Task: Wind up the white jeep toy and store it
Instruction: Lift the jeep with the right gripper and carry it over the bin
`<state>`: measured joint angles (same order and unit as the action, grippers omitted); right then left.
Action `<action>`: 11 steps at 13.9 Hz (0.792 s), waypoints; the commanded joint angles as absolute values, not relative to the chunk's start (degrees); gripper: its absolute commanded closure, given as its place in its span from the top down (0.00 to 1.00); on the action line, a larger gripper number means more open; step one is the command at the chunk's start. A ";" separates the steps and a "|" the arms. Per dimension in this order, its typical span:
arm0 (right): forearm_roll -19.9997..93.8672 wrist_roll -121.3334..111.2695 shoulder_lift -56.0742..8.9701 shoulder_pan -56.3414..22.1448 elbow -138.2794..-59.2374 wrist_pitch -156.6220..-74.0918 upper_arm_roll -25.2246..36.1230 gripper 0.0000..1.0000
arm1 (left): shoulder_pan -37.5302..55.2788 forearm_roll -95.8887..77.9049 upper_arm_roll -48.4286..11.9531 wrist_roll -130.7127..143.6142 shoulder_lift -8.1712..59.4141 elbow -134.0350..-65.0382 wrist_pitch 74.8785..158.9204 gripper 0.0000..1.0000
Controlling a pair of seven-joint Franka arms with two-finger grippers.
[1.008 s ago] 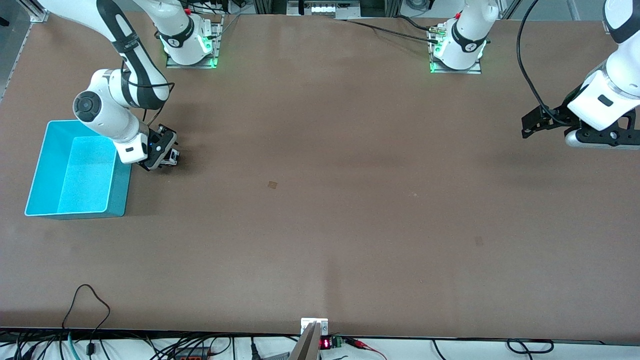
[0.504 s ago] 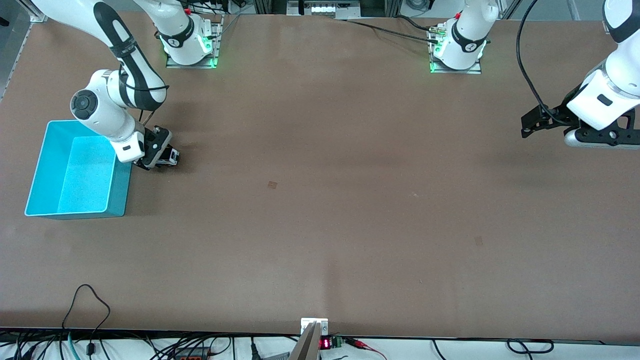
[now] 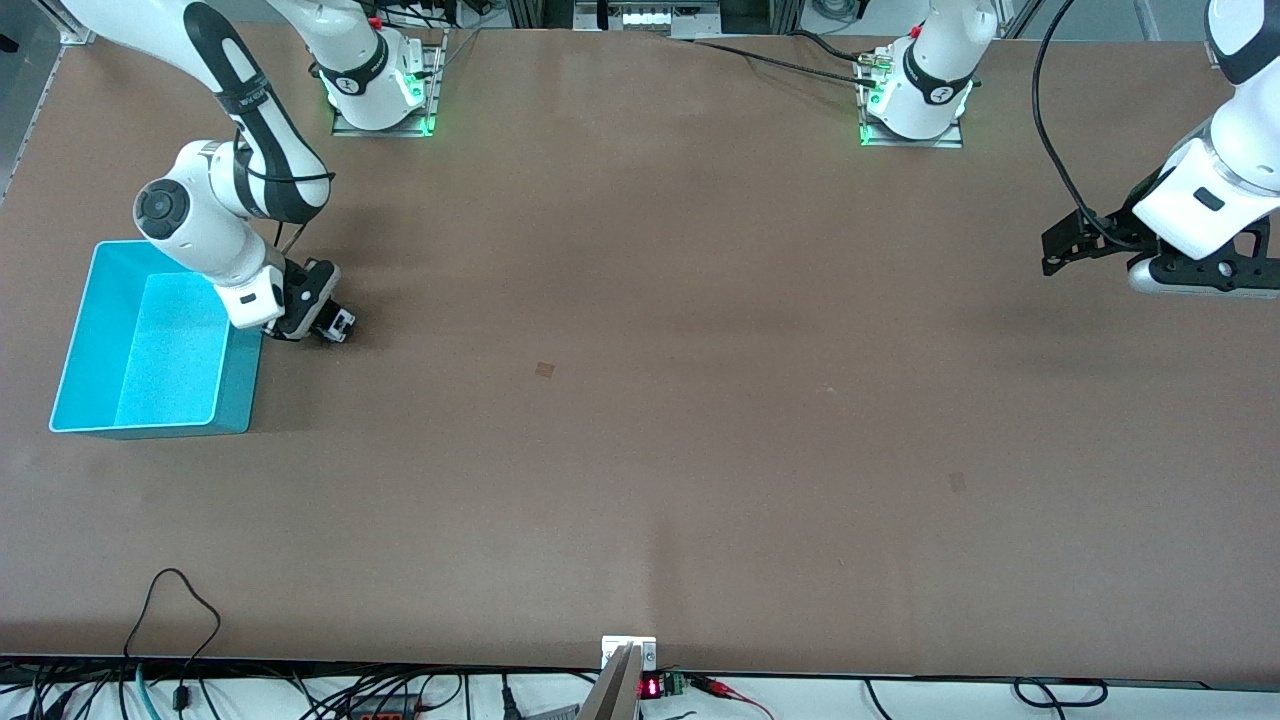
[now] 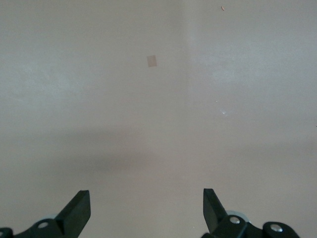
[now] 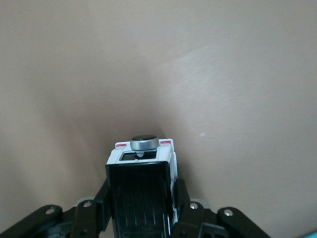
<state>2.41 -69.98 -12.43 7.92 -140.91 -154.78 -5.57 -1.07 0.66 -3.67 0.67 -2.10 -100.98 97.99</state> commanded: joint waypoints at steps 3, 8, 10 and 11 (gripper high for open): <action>3.25 -61.28 -9.67 8.09 -135.71 -152.84 -5.98 0.00 | -0.97 0.00 -4.92 0.96 -2.20 -99.93 96.77 1.00; 3.52 -50.21 -9.49 8.35 -130.18 -149.17 -5.80 0.00 | -0.97 0.00 -5.10 0.97 -2.46 -99.93 94.57 1.00; 3.60 -45.20 -9.14 8.44 -126.32 -144.34 -5.63 0.00 | -0.97 0.09 -5.01 0.97 -2.11 -99.23 94.92 1.00; 3.60 -43.52 -9.14 8.52 -124.38 -141.71 -5.54 0.00 | -0.97 0.09 -4.92 0.97 -1.59 -98.27 94.83 1.00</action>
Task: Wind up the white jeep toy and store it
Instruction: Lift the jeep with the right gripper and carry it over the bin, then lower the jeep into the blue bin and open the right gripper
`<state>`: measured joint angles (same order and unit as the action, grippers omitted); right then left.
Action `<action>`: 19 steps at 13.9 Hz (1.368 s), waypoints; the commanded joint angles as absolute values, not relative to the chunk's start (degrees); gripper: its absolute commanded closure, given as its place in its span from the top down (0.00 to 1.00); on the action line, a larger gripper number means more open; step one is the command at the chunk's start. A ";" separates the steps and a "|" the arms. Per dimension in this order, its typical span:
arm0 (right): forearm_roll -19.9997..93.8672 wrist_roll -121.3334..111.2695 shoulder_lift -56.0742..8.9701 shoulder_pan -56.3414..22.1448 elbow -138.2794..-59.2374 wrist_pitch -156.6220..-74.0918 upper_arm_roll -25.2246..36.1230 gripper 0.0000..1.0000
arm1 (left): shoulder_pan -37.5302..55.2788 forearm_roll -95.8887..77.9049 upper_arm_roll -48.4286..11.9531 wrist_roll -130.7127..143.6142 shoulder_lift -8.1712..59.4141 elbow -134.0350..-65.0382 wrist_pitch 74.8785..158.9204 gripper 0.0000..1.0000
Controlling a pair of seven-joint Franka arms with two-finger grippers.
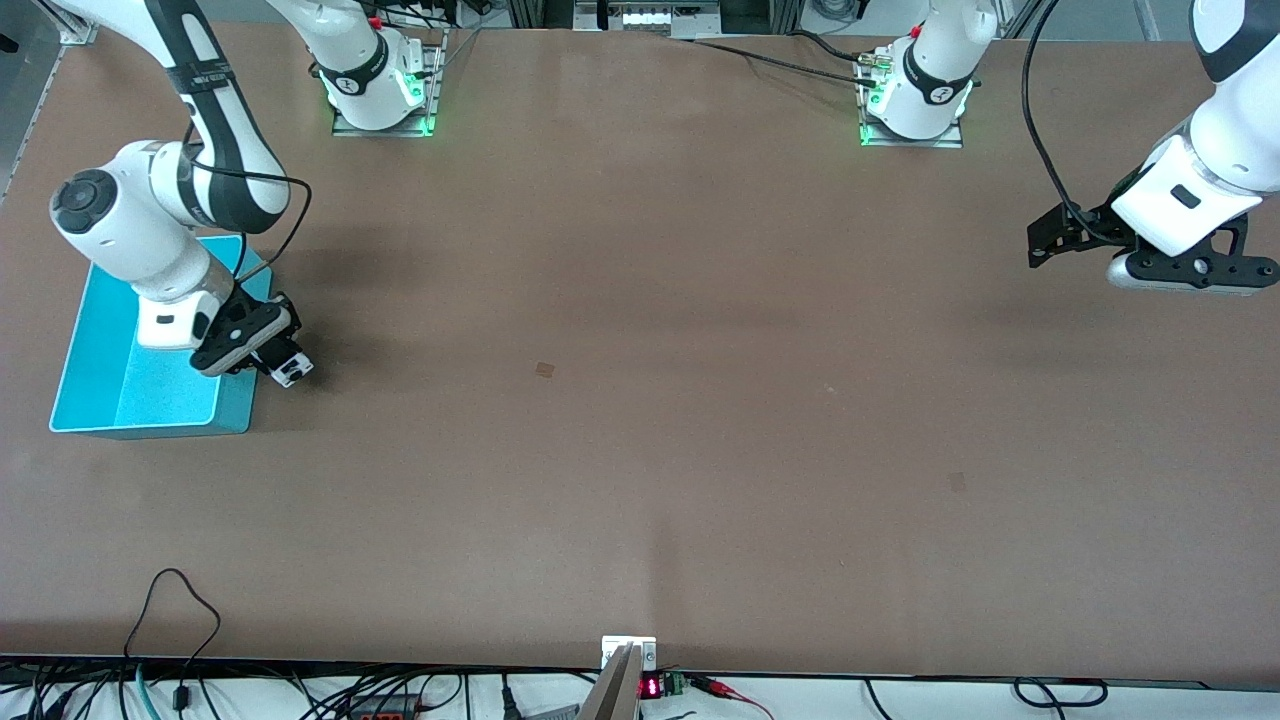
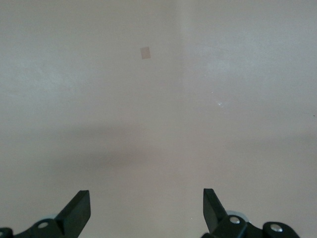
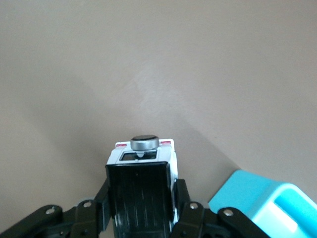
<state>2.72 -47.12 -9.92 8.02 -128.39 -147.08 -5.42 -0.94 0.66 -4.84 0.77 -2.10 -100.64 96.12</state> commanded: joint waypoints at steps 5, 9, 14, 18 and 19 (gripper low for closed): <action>3.60 -39.99 -9.14 13.08 -120.41 -134.47 -3.96 0.00 | -1.05 0.09 -4.83 0.97 -1.23 -97.91 94.83 1.00; 3.43 -36.49 -9.84 19.67 -120.41 -131.14 -3.96 0.00 | -1.05 0.09 -4.83 0.18 -1.14 -96.33 94.39 1.00; 3.08 -31.38 -14.14 25.57 -120.50 -130.16 -3.87 0.00 | -0.88 0.09 -4.92 0.53 -0.70 -95.54 94.48 1.00; 2.11 -29.53 -17.66 26.46 -120.50 -134.29 -1.59 0.00 | -0.88 0.09 -4.92 0.17 -0.88 -95.54 93.87 1.00; 2.11 -29.53 -18.54 26.54 -120.50 -135.51 -1.41 0.00 | -0.88 0.09 -5.01 0.18 -0.97 -95.54 93.69 1.00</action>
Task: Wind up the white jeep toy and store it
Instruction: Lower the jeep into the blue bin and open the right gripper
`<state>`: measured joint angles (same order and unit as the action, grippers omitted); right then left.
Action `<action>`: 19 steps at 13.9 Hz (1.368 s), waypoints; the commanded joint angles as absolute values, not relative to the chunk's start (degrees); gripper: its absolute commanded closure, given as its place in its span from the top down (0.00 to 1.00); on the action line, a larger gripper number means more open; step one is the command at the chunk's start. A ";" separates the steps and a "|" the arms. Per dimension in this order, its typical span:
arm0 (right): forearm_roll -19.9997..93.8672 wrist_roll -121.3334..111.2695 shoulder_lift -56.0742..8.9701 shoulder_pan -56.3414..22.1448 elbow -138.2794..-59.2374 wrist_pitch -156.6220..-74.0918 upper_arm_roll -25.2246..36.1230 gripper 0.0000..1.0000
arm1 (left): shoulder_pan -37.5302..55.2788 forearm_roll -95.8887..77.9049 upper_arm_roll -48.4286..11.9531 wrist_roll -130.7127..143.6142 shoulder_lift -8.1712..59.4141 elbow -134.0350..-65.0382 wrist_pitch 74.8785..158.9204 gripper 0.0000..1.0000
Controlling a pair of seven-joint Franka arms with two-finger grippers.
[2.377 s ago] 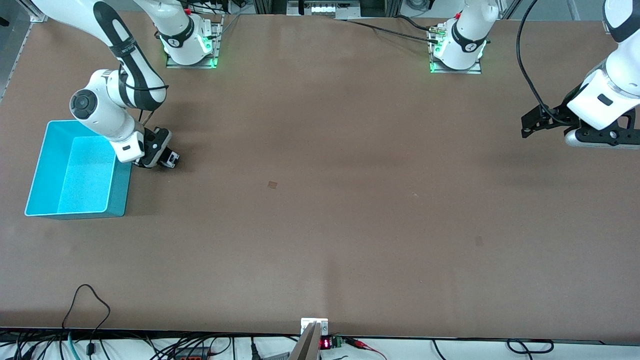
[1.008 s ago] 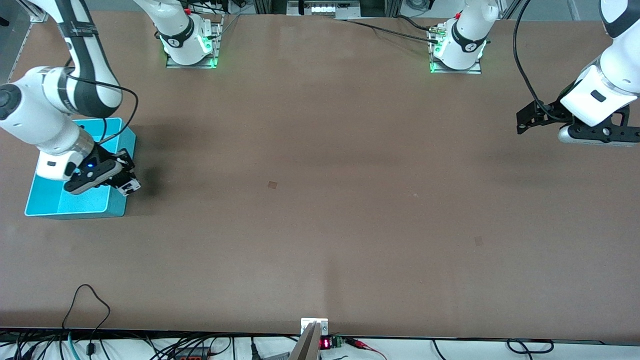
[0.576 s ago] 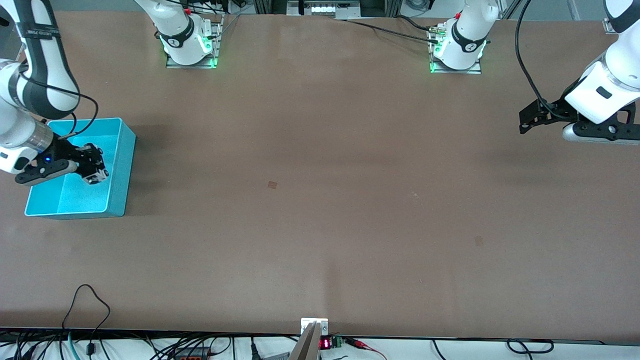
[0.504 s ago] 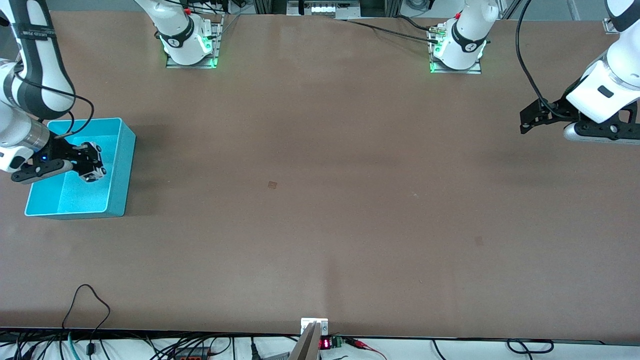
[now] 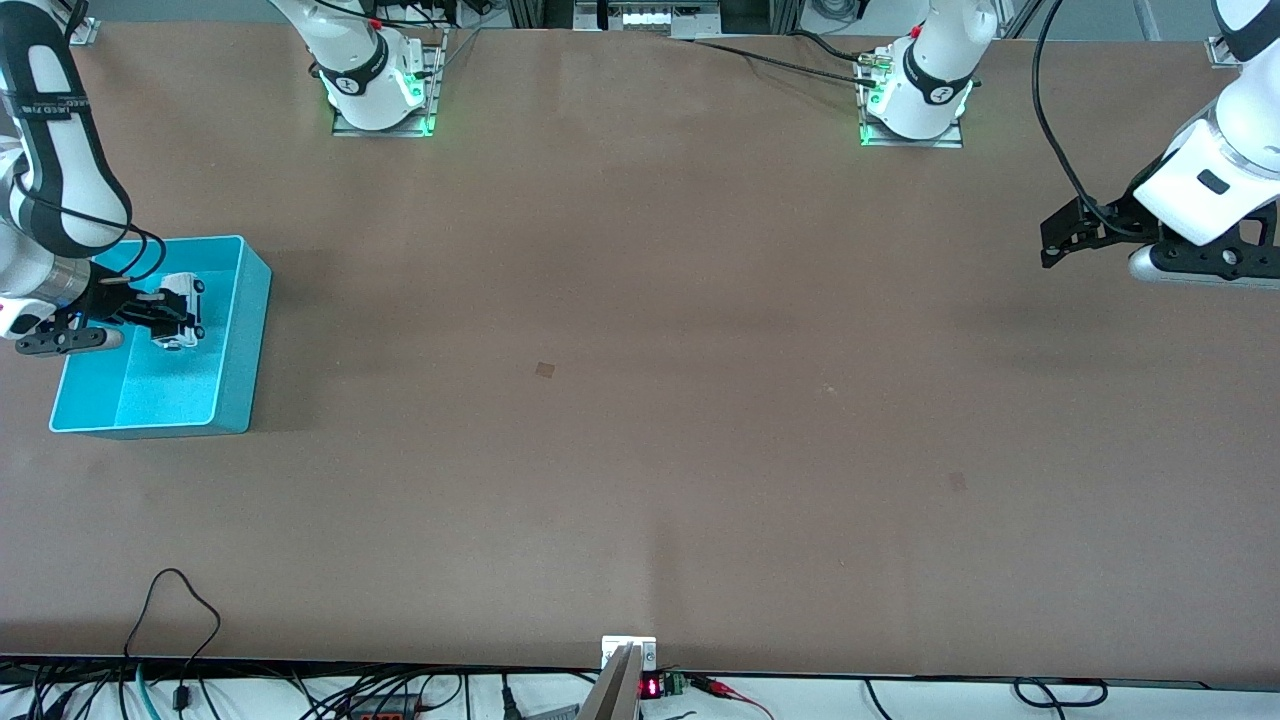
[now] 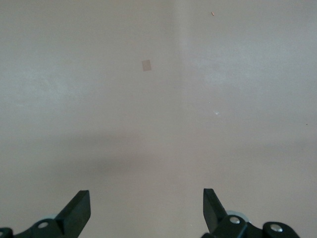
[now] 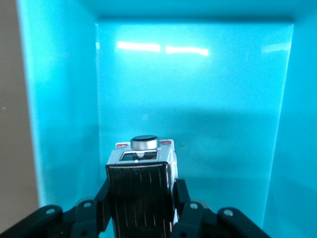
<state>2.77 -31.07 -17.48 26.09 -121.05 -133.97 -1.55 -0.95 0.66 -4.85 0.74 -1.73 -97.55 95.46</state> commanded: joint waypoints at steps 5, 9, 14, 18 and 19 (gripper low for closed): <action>2.02 -29.62 -21.88 27.33 -120.59 -139.75 -0.80 0.00 | -0.88 0.09 -5.80 0.18 -0.88 -94.48 91.77 1.00; 1.49 -29.62 -21.97 27.33 -121.11 -139.75 -0.09 0.00 | -0.88 0.09 -5.89 0.09 -0.88 -93.96 91.05 1.00; 1.41 -29.53 -21.89 27.25 -123.30 -139.66 0.53 0.00 | -0.70 0.09 -6.15 0.09 -0.97 -93.52 89.92 1.00; 1.41 -29.62 -21.88 27.33 -123.66 -139.57 0.53 0.00 | -0.88 0.09 -6.86 0.18 -0.97 -93.51 89.74 1.00; 1.41 -29.53 -21.88 27.33 -123.66 -139.57 0.53 0.02 | -0.97 0.09 -6.86 0.18 -0.97 -93.43 89.74 1.00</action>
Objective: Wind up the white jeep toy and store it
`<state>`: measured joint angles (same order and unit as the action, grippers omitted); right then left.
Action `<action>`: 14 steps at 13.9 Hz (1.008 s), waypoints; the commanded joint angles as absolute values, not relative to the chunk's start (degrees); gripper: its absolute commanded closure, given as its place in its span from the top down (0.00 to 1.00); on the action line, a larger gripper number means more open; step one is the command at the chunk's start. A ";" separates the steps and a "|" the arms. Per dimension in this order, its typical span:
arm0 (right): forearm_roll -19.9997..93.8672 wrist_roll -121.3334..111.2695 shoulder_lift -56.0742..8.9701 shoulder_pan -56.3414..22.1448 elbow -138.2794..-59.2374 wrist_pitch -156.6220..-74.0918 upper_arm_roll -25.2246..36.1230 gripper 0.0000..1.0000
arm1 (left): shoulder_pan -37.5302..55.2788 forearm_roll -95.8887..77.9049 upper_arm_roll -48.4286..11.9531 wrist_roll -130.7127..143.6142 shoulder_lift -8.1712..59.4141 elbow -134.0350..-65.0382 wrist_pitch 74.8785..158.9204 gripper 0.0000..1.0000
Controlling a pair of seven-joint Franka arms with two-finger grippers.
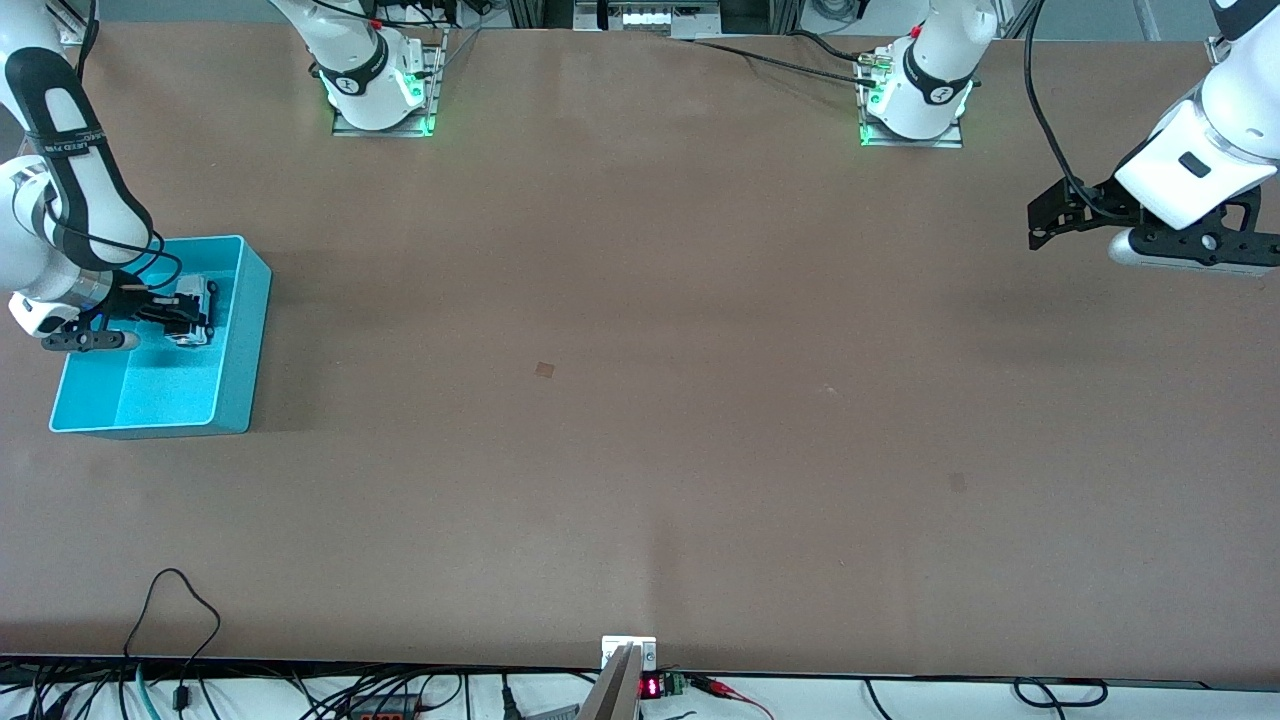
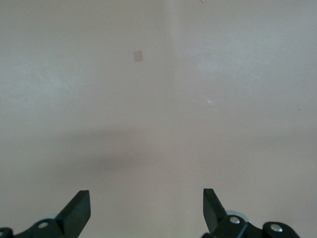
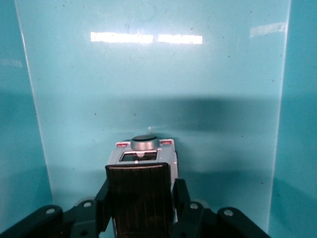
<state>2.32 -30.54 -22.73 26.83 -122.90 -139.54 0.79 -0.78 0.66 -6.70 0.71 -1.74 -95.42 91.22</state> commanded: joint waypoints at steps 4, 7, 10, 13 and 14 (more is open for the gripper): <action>1.41 -29.71 -21.88 27.60 -123.66 -139.22 0.53 0.27 | -1.32 0.09 -6.77 0.18 -0.97 -93.52 89.56 1.00; 1.41 -29.88 -21.71 27.51 -123.49 -138.69 0.53 0.59 | -1.32 0.09 -6.77 0.18 -0.97 -93.43 89.38 1.00; 1.41 -29.62 -21.18 27.07 -123.14 -137.64 0.53 0.84 | -1.32 0.09 -6.77 0.18 -0.97 -93.43 89.38 1.00; 1.41 -29.71 -20.22 26.72 -122.35 -137.64 0.35 1.00 | -1.41 0.09 -6.77 0.18 -0.97 -93.51 89.30 1.00; 1.32 -29.88 -19.34 26.54 -122.08 -137.64 0.18 1.00 | -1.41 0.09 -6.68 0.18 -0.97 -93.43 89.30 1.00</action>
